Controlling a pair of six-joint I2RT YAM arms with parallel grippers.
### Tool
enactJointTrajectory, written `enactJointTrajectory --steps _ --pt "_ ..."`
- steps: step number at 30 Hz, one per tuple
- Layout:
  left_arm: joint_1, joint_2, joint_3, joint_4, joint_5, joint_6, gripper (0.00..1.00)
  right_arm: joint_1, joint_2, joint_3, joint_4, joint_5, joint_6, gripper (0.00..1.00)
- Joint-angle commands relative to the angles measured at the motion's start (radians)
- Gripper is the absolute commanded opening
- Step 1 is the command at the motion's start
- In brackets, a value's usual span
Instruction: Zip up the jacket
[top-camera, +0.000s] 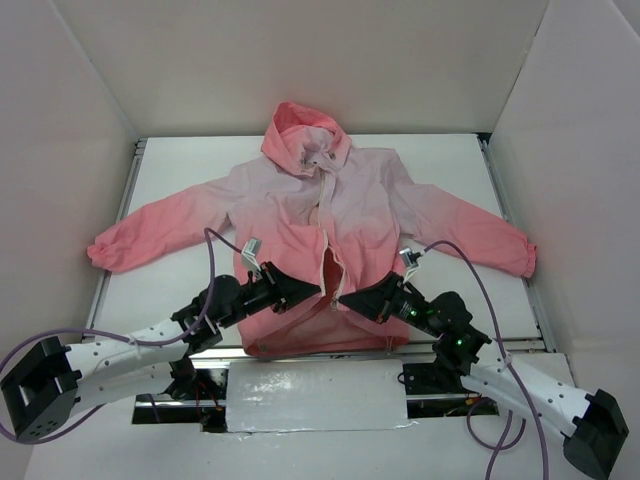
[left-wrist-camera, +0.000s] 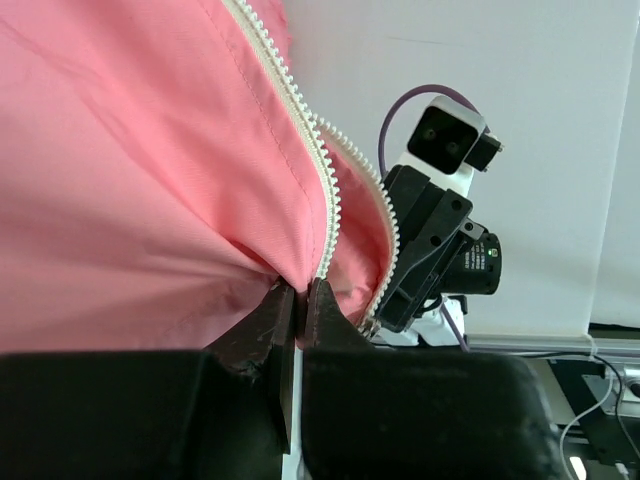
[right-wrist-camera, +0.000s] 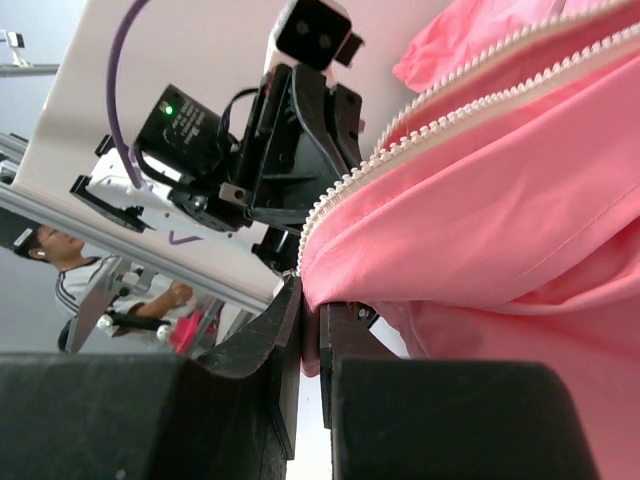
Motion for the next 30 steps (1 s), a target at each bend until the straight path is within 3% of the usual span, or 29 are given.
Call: enactJointTrajectory --steps 1,7,14,30 --pt "0.000 -0.002 0.008 0.164 0.016 -0.042 0.00 -0.013 -0.001 0.011 0.110 0.003 -0.017 0.00" --pt "0.000 -0.018 0.014 0.164 0.009 -0.037 0.00 -0.016 0.091 0.035 0.117 -0.037 -0.022 0.00" --pt "0.000 -0.004 0.007 0.187 0.021 -0.040 0.00 -0.015 0.062 0.021 0.119 0.034 -0.002 0.00" --pt "0.000 0.012 0.011 0.174 0.015 -0.030 0.00 -0.015 0.113 0.100 0.082 -0.007 -0.039 0.00"
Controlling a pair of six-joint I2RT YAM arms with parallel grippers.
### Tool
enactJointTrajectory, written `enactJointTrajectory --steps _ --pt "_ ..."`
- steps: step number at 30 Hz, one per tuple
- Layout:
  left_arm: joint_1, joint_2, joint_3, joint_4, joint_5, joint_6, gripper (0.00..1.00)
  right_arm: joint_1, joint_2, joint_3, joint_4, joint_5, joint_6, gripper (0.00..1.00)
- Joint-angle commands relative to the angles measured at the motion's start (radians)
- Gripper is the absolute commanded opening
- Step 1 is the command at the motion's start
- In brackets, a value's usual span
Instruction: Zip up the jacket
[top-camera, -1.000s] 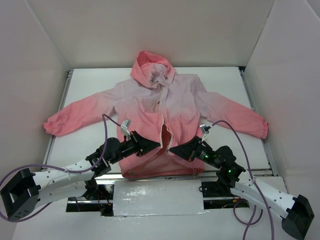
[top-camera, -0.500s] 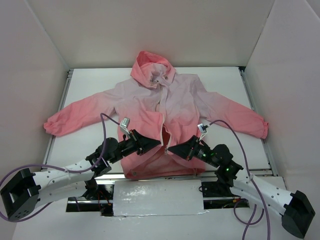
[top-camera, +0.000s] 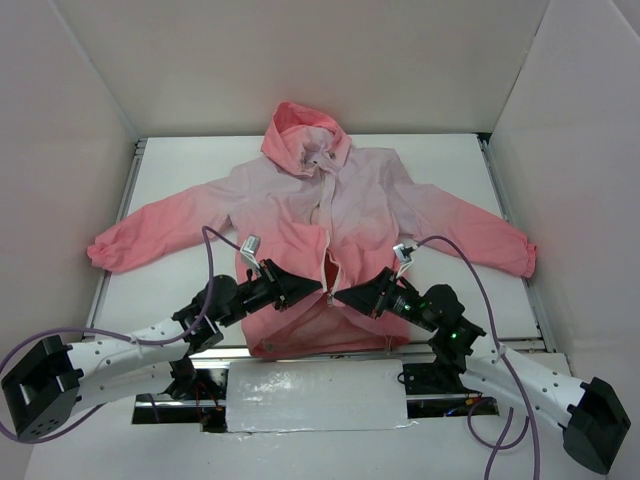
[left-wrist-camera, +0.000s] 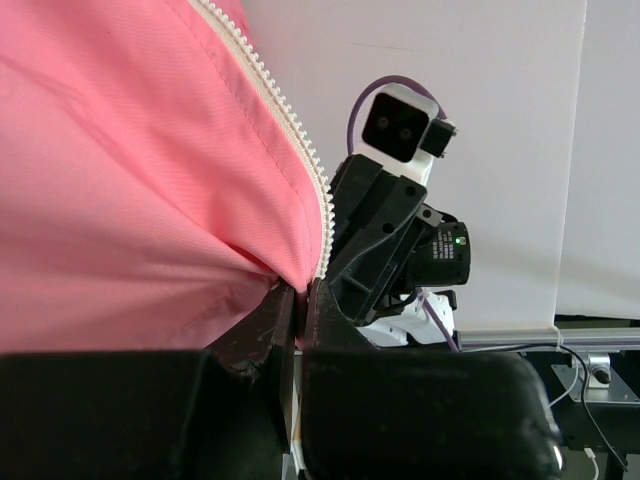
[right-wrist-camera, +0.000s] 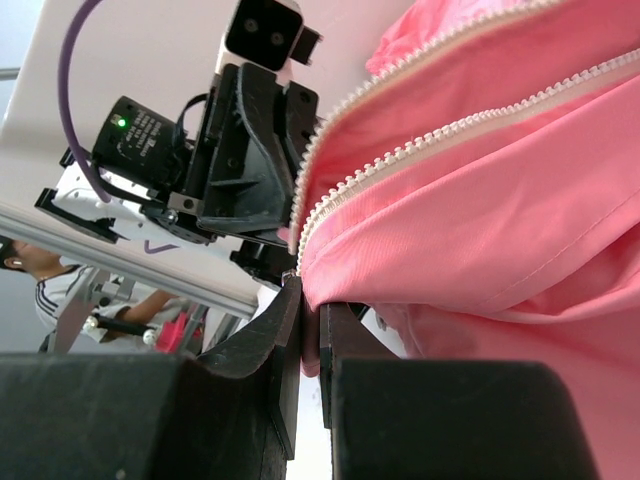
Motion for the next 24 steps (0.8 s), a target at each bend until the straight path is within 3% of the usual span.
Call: enactJointTrajectory --steps 1,24 --pt "0.000 0.002 0.018 0.084 0.009 -0.002 0.00 -0.003 0.007 0.065 0.066 -0.014 -0.024 0.00" --pt "0.000 0.024 -0.002 0.107 0.011 -0.008 0.00 -0.003 0.020 0.091 0.060 -0.001 -0.045 0.00"
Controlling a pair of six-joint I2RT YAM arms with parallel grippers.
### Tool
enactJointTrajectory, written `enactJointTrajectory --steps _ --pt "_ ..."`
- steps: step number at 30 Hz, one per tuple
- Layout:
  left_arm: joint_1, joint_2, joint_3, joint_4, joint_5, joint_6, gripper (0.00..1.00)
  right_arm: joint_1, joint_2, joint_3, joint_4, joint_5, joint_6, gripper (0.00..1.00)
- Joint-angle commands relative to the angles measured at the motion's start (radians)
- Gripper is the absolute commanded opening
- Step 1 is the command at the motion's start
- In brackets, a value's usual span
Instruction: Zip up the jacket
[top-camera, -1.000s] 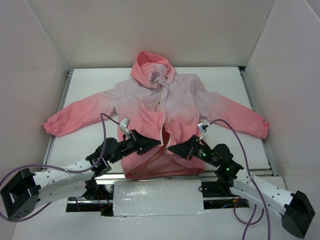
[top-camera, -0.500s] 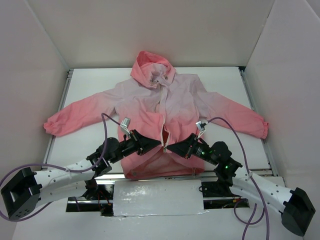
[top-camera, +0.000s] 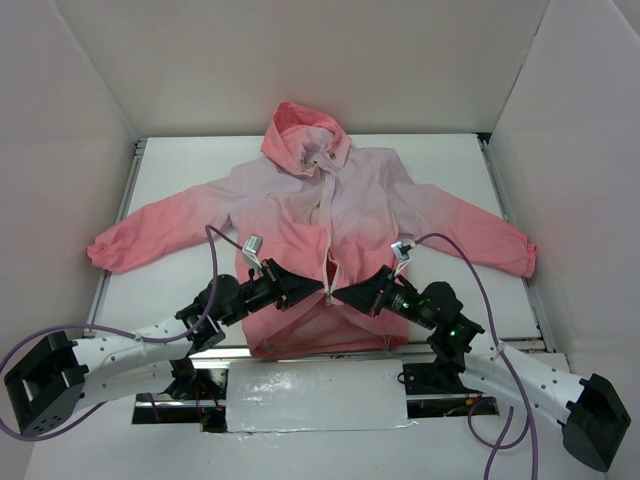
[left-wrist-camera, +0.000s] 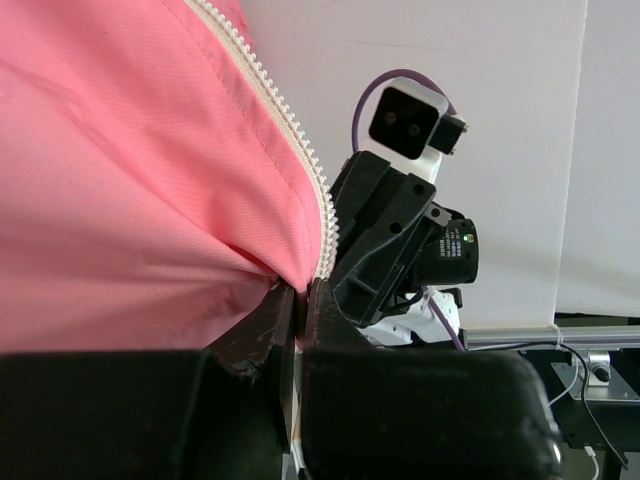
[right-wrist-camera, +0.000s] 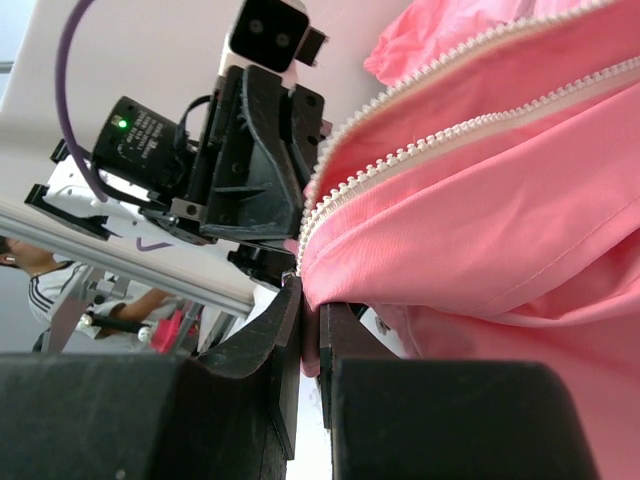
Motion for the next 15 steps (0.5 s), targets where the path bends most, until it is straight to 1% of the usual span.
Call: enactJointTrajectory --steps 1,15 --pt "0.000 -0.017 -0.002 0.067 0.004 -0.007 0.00 -0.003 -0.022 0.064 0.051 0.003 -0.031 0.00" --pt "0.000 -0.020 -0.002 0.076 0.007 -0.010 0.00 -0.003 -0.035 0.060 0.027 0.031 -0.035 0.00"
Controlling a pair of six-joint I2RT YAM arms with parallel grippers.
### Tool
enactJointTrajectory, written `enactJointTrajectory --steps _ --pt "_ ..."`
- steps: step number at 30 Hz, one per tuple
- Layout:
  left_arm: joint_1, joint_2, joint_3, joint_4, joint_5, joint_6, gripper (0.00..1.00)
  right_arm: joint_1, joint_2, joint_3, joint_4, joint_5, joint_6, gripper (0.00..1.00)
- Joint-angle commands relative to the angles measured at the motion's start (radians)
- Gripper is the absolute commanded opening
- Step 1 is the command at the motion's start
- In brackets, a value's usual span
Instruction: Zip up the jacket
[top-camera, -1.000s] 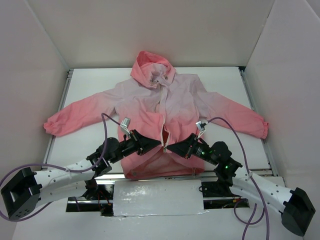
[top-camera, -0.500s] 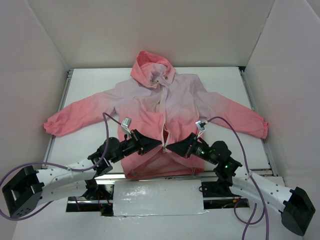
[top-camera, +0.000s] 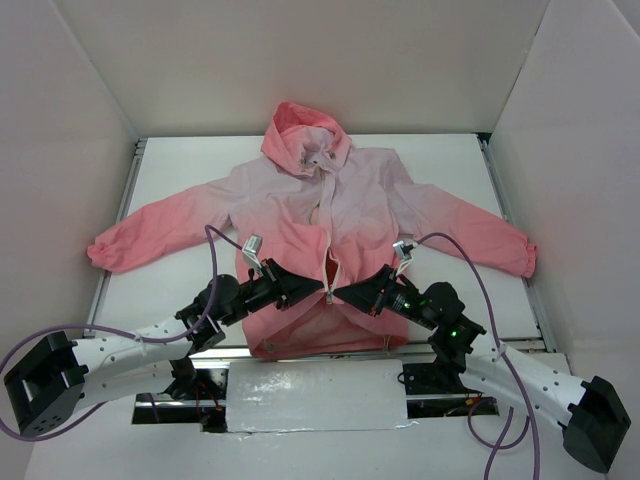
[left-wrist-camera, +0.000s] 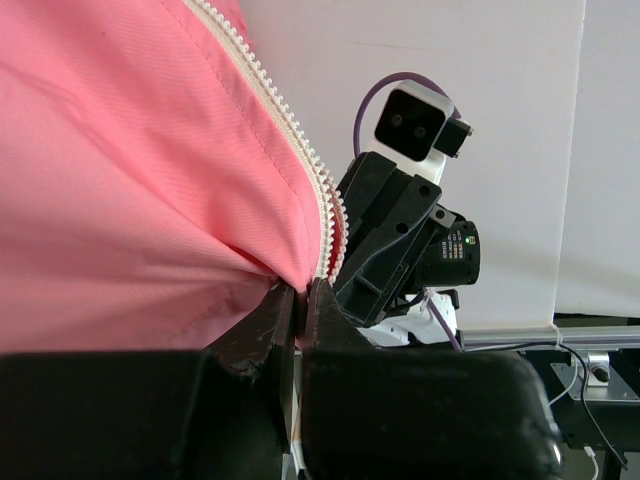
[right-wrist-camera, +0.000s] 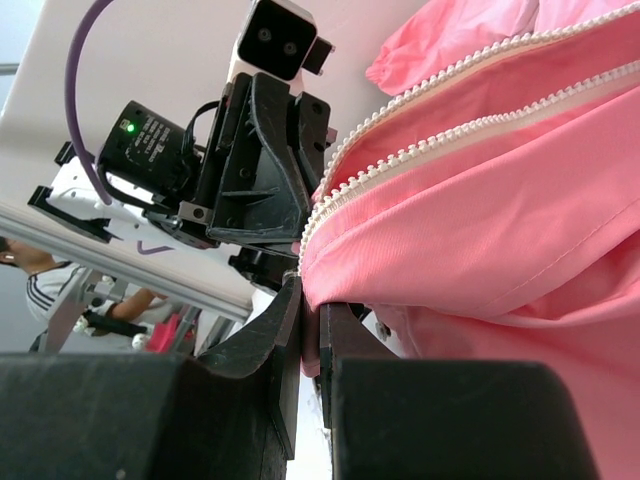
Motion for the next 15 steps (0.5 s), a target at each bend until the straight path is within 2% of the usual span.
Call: enactJointTrajectory --steps 1,15 --pt "0.000 -0.020 0.000 0.075 0.009 -0.008 0.00 -0.003 -0.012 0.051 0.035 0.022 -0.025 0.00" --pt "0.000 -0.017 0.006 0.075 0.025 0.002 0.00 -0.003 0.014 0.073 0.029 0.028 -0.028 0.00"
